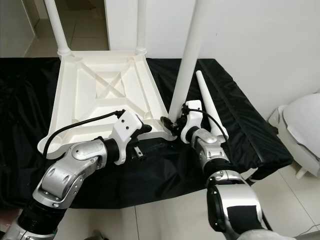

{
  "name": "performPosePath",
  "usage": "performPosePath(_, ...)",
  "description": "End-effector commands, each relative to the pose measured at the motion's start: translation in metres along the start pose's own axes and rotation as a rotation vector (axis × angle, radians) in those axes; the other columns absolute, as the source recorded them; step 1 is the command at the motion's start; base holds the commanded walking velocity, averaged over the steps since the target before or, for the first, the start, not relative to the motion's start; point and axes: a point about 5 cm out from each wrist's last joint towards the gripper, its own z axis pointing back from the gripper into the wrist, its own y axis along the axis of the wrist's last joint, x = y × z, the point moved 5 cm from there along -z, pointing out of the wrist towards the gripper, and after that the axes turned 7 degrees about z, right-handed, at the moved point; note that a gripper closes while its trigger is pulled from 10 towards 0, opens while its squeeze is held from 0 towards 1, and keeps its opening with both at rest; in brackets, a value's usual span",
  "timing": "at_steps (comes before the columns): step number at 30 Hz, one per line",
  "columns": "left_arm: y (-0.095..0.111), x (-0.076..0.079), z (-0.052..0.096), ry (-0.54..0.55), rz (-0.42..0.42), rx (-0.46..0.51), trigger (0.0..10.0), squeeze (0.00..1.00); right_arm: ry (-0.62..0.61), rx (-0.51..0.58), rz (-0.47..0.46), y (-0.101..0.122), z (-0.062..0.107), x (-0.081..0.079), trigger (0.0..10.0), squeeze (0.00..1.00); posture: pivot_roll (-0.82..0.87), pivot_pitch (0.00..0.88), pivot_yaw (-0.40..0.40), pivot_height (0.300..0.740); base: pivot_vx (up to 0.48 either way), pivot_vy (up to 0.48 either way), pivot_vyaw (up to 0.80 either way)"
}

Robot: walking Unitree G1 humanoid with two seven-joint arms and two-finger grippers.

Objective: Building children table

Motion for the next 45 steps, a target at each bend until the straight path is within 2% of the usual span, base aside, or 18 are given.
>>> performPosePath(1, 0.002, 0.000, -0.001, 0.031, -0.002, 0.007, 10.0, 0.00, -0.124, -0.047, -0.047, -0.012, 0.006, 0.016, 0.0, 0.00, 0.01, 0.044, -0.064, 0.740, 0.000, 0.000, 0.00)
performPosePath(3, 0.002, 0.001, -0.002, 0.024, -0.001, 0.006, 10.0, 0.00, -0.224, -0.048, -0.057, -0.011, 0.007, 0.015, 0.0, 0.00, 0.00, 0.044, -0.065, 0.740, 0.000, 0.000, 0.00)
performPosePath(4, 0.002, 0.001, -0.002, 0.024, -0.001, 0.006, 10.0, 0.00, -0.224, -0.048, -0.057, -0.011, 0.007, 0.015, 0.0, 0.00, 0.00, 0.044, -0.065, 0.740, 0.000, 0.000, 0.00)
performPosePath(8, 0.002, 0.002, -0.003, 0.017, 0.001, 0.008, 10.0, 0.00, -0.361, -0.040, -0.081, -0.009, 0.013, 0.012, 0.0, 0.00, 0.00, 0.043, -0.066, 0.740, 0.000, 0.000, 0.00)
performPosePath(9, 0.002, 0.003, -0.003, 0.015, 0.002, 0.008, 10.0, 0.00, -0.438, -0.051, -0.096, -0.011, 0.016, 0.011, 0.0, 0.00, 0.00, 0.040, -0.067, 0.740, 0.000, 0.000, 0.00)
performPosePath(10, 0.002, 0.003, -0.003, 0.015, 0.002, 0.008, 10.0, 0.00, -0.438, -0.051, -0.096, -0.011, 0.016, 0.011, 0.0, 0.00, 0.00, 0.040, -0.067, 0.740, 0.000, 0.000, 0.00)
performPosePath(12, 0.002, 0.004, -0.004, 0.011, 0.004, 0.008, 10.0, 0.00, -0.548, -0.070, -0.135, -0.014, 0.023, 0.007, 0.0, 0.00, 0.00, 0.039, -0.067, 0.740, 0.000, 0.000, 0.00)
performPosePath(15, 0.001, 0.005, -0.004, 0.009, 0.004, 0.007, 10.0, 0.00, -0.583, -0.063, -0.170, -0.011, 0.024, -0.003, 0.0, 0.00, 0.00, 0.036, -0.071, 0.740, 0.000, 0.000, 0.00)
performPosePath(23, 0.002, 0.006, -0.006, 0.008, 0.007, 0.011, 10.0, 0.00, -0.569, -0.075, -0.173, -0.010, 0.024, -0.003, 0.0, 0.00, 0.00, 0.034, -0.079, 0.740, 0.000, 0.000, 0.00)
performPosePath(24, 0.001, 0.005, -0.005, 0.010, 0.007, 0.011, 10.0, 0.00, -0.556, -0.062, -0.169, -0.007, 0.023, -0.003, 1.1, 0.00, 0.00, 0.032, -0.083, 0.740, 0.000, 0.000, 0.00)
performPosePath(25, 0.001, 0.005, -0.005, 0.012, 0.007, 0.012, 10.0, 0.00, -0.543, -0.058, -0.166, -0.006, 0.023, -0.002, 10.0, 0.00, 0.00, 0.030, -0.085, 0.740, 0.000, 0.000, 0.00)
performPosePath(28, 0.001, 0.005, -0.005, 0.015, 0.007, 0.012, 10.0, 0.00, -0.539, -0.056, -0.154, -0.004, 0.024, 0.000, 10.0, 0.00, 0.01, 0.028, -0.087, 0.740, 0.000, 0.000, 0.00)
performPosePath(29, 0.001, 0.005, -0.005, 0.016, 0.007, 0.012, 10.0, 0.00, -0.538, -0.037, -0.150, -0.001, 0.026, 0.001, 10.0, 1.00, 0.00, 0.026, -0.086, 0.740, 0.000, 0.000, 0.00)
performPosePath(34, 0.001, 0.005, -0.005, 0.015, 0.007, 0.012, 10.0, 0.00, -0.442, 0.038, -0.129, 0.013, 0.023, -0.001, 10.0, 1.00, 0.00, 0.028, -0.085, 0.740, 0.000, 0.000, 0.00)
performPosePath(36, 0.001, 0.005, -0.005, 0.015, 0.007, 0.012, 10.0, 0.00, -0.442, 0.038, -0.129, 0.013, 0.023, -0.001, 10.0, 1.00, 0.00, 0.028, -0.085, 0.740, 0.000, 0.000, 0.00)
performPosePath(40, 0.002, 0.005, -0.005, 0.014, 0.010, 0.014, 10.0, 0.00, -0.345, 0.071, -0.146, 0.018, 0.020, -0.005, 10.0, 1.00, 0.00, 0.032, -0.085, 0.740, 0.000, 0.000, 0.00)
performPosePath(41, 0.002, 0.005, -0.005, 0.015, 0.010, 0.013, 10.0, 0.00, -0.262, 0.095, -0.150, 0.022, 0.019, -0.007, 10.0, 1.00, 0.00, 0.033, -0.084, 0.740, 0.000, 0.000, 0.00)
performPosePath(45, 0.002, 0.004, -0.005, 0.016, 0.011, 0.013, 10.0, 0.00, -0.227, 0.104, -0.128, 0.024, 0.019, -0.007, 10.0, 1.00, 0.00, 0.034, -0.084, 0.740, 0.000, 0.000, 0.00)
